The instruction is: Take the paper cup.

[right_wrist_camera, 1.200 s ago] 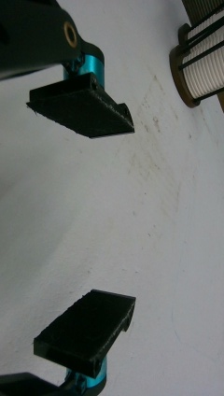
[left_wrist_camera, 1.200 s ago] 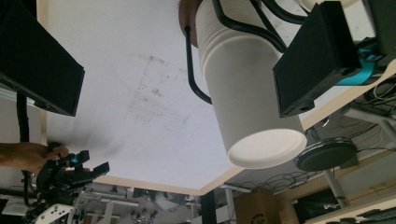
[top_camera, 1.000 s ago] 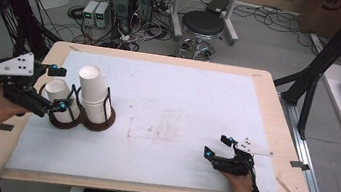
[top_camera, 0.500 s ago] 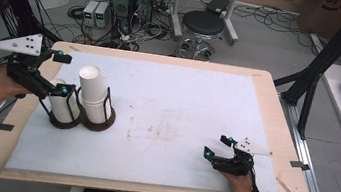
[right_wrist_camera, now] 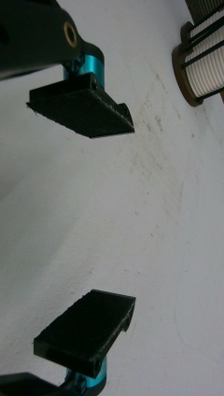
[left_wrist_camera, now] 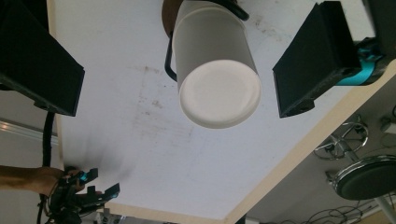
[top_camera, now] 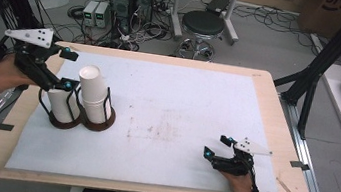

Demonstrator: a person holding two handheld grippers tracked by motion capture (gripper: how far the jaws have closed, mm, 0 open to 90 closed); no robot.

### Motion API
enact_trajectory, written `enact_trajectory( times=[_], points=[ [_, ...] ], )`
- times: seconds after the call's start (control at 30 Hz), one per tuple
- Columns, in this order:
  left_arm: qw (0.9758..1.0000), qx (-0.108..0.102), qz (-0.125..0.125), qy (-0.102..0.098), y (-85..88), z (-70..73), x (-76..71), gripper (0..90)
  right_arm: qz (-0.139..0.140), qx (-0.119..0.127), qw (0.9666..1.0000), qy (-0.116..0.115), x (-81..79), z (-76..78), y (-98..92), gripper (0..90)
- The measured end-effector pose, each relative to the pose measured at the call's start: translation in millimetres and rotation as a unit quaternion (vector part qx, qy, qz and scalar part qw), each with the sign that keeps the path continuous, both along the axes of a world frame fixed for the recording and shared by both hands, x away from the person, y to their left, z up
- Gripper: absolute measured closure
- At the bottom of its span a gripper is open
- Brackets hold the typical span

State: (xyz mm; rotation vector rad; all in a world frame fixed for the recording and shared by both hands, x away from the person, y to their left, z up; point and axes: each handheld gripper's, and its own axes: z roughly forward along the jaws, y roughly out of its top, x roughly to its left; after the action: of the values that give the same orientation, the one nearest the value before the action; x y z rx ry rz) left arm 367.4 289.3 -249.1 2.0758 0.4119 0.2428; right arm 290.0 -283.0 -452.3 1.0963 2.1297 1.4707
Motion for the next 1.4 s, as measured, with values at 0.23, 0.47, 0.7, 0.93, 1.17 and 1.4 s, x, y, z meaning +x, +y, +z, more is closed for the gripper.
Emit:
enact_trajectory(
  times=[0.23, 0.47, 0.7, 0.93, 1.17, 1.4],
  points=[
    [0.9992, 0.029, -0.018, 0.020, -7.3, 7.0, 13.4, 1.8, 0.000, 0.000, 1.0000, 0.002, -0.3, 0.1, 0.3, 15.7],
    [0.9962, 0.069, -0.031, 0.043, -15.2, 5.8, 25.2, 1.8, 0.000, 0.001, 1.0000, 0.003, 0.0, 0.1, 0.7, 15.7],
    [0.9935, 0.088, -0.040, 0.059, -21.5, 1.0, 35.2, 1.8, -0.001, 0.001, 1.0000, 0.003, 0.0, 0.1, 0.7, 15.7],
    [0.9898, 0.113, -0.047, 0.073, -25.1, -6.7, 40.8, 1.9, 0.000, -0.002, 1.0000, 0.004, 0.2, 0.1, 0.8, 15.7],
    [0.9867, 0.131, -0.053, 0.080, -26.6, -11.7, 46.2, 7.8, -0.002, -0.004, 1.0000, 0.004, 0.3, 0.1, 1.2, 15.7],
    [0.9850, 0.140, -0.053, 0.086, -32.2, -17.8, 51.2, 7.8, -0.003, -0.005, 1.0000, 0.003, -0.6, 0.3, 1.5, 15.7]
  ],
)
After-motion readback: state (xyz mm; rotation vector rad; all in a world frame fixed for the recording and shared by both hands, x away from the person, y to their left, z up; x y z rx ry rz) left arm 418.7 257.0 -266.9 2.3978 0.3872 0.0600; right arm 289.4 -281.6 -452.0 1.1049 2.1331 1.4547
